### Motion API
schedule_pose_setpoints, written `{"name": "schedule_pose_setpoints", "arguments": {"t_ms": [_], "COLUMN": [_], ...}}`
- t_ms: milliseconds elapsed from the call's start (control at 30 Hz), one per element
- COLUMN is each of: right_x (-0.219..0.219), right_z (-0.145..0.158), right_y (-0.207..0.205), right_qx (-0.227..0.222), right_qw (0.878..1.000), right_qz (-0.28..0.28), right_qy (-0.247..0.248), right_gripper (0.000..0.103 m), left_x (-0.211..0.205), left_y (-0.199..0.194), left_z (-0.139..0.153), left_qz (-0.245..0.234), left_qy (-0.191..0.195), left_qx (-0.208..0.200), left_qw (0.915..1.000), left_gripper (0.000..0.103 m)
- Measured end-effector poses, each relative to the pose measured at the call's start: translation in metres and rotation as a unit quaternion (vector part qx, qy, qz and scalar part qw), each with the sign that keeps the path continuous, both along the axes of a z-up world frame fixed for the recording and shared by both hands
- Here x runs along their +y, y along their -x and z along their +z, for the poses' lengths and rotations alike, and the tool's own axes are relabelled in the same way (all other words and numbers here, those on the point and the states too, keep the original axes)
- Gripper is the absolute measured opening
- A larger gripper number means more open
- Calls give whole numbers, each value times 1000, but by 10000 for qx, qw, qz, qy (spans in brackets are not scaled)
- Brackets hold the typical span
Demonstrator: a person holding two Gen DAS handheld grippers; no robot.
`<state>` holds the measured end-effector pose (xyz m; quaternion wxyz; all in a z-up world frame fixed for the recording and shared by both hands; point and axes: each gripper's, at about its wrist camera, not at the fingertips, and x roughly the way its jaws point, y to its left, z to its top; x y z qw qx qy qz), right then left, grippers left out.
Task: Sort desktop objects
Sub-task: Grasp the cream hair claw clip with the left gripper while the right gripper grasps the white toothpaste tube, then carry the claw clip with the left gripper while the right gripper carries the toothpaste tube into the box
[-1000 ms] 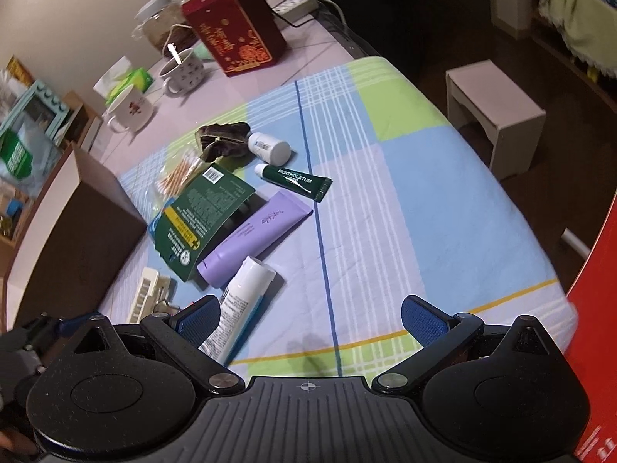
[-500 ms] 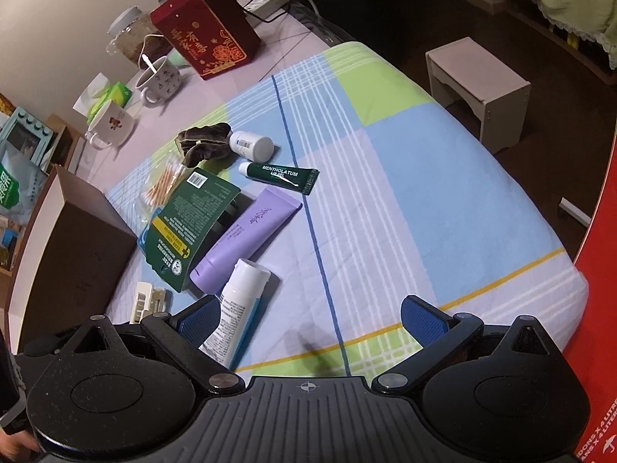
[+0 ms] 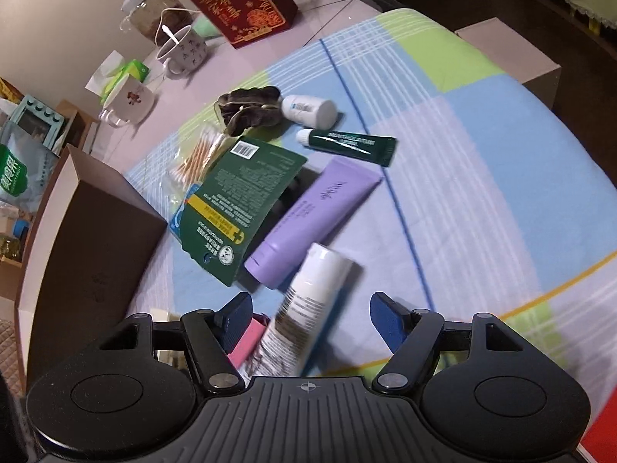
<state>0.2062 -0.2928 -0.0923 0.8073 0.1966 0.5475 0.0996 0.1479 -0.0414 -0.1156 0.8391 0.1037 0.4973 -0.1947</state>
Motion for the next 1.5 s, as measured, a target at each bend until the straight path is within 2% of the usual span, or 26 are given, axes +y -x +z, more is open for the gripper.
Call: {"name": "schedule_pose_setpoints", "arguments": {"t_ms": [67, 167, 233, 333, 467, 533, 633, 800, 833, 867, 900, 967, 1067, 1233, 1333, 1500], "right_x": [6, 11, 15, 16, 14, 9, 8, 18, 20, 24, 25, 22, 10, -25, -35, -34], "right_z": [-4, -9, -10, -8, -4, -4, -5, -12, -13, -13, -13, -13, -12, 0, 12, 31], "right_y": [-3, -6, -6, -7, -4, -3, 2, 10, 14, 18, 19, 21, 20, 16, 13, 6], "right_qx": [19, -8, -173, -345, -675, -656, -658, -628, -699, -792, -829, -829, -703, -464, -514, -679], "right_qw": [10000, 9997, 9982, 9927, 9704, 9707, 9739, 9721, 9689, 9636, 9609, 9596, 9647, 9803, 9805, 9726], "right_qz": [68, 219, 475, 961, 1937, 1932, 1762, 1727, 1796, 1949, 2047, 2135, 2122, 1828, 1857, 2222], "right_qy": [61, 144, 333, 648, 1276, 1268, 1273, 1460, 1552, 1648, 1671, 1633, 1394, 585, 391, 121], "right_gripper": [50, 48, 39, 39, 39, 39, 65, 64, 57, 45, 41, 33, 31, 31, 31, 31], "left_x": [3, 8, 10, 15, 18, 18, 16, 13, 13, 13, 13, 12, 10, 7, 5, 1], "left_y": [2, 5, 6, 9, 12, 12, 11, 9, 9, 9, 10, 11, 17, 28, 33, 46], "left_z": [1, 1, 1, 1, 0, -1, -2, -5, -5, -5, -5, -4, -1, 17, 29, 58], "left_qz": [44, 115, 157, 211, 257, 315, 417, 557, 587, 610, 641, 704, 761, 907, 1020, 1228], "left_qy": [10, 22, 29, 43, 73, 86, 109, 78, 72, 66, 63, 70, 91, 193, 196, 149], "left_qx": [-2, 2, 12, 32, 85, 94, 124, 107, 100, 84, 73, 67, 76, -31, -139, -366], "left_qw": [10000, 9999, 9999, 9998, 9996, 9994, 9990, 9984, 9982, 9981, 9979, 9975, 9970, 9957, 9945, 9916], "left_gripper": [36, 36, 36, 36, 36, 36, 39, 39, 39, 38, 38, 37, 37, 37, 37, 37]}}
